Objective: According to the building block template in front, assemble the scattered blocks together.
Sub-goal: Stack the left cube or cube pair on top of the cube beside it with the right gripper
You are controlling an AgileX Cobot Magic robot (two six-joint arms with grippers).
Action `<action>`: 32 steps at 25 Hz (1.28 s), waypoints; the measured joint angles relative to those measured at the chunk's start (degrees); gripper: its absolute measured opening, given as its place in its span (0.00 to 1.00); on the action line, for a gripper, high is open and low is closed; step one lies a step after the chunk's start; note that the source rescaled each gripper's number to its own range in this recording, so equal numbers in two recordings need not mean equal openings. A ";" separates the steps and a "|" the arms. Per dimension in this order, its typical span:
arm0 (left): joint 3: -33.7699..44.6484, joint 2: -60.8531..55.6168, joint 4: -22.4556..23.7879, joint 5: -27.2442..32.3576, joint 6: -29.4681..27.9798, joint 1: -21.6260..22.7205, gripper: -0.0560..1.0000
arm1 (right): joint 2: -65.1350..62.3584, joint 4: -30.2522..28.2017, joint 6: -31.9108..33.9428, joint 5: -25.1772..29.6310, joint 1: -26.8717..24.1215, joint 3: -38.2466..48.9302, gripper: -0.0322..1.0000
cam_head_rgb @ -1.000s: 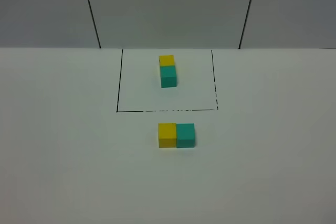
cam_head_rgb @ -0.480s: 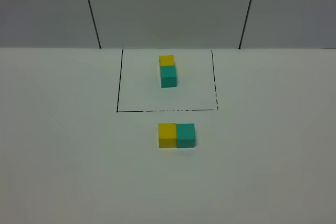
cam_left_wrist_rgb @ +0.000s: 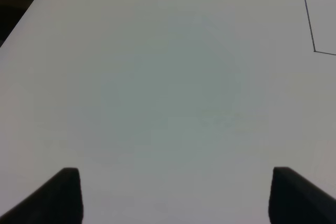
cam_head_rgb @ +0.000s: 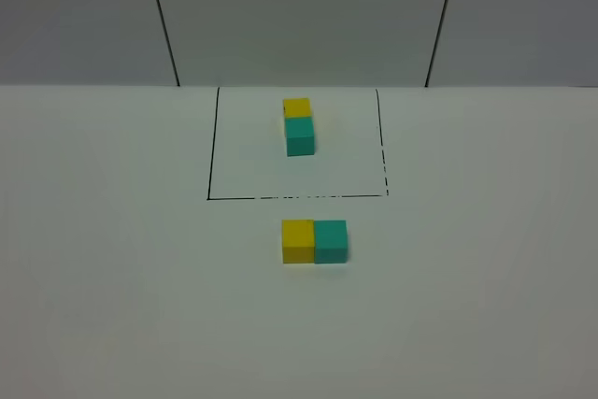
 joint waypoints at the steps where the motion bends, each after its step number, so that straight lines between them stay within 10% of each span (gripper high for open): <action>1: 0.00 0.00 0.00 0.00 0.00 0.00 0.63 | 0.00 0.00 -0.35 -0.92 0.00 -0.16 0.88; 15: 0.00 0.00 0.00 0.00 0.00 0.00 0.63 | 36.71 1.06 -21.74 -4.80 1.10 -21.05 0.90; 32: 0.00 0.00 0.00 0.00 0.00 0.00 0.63 | 89.31 -12.03 -32.62 -1.25 31.57 -39.49 1.00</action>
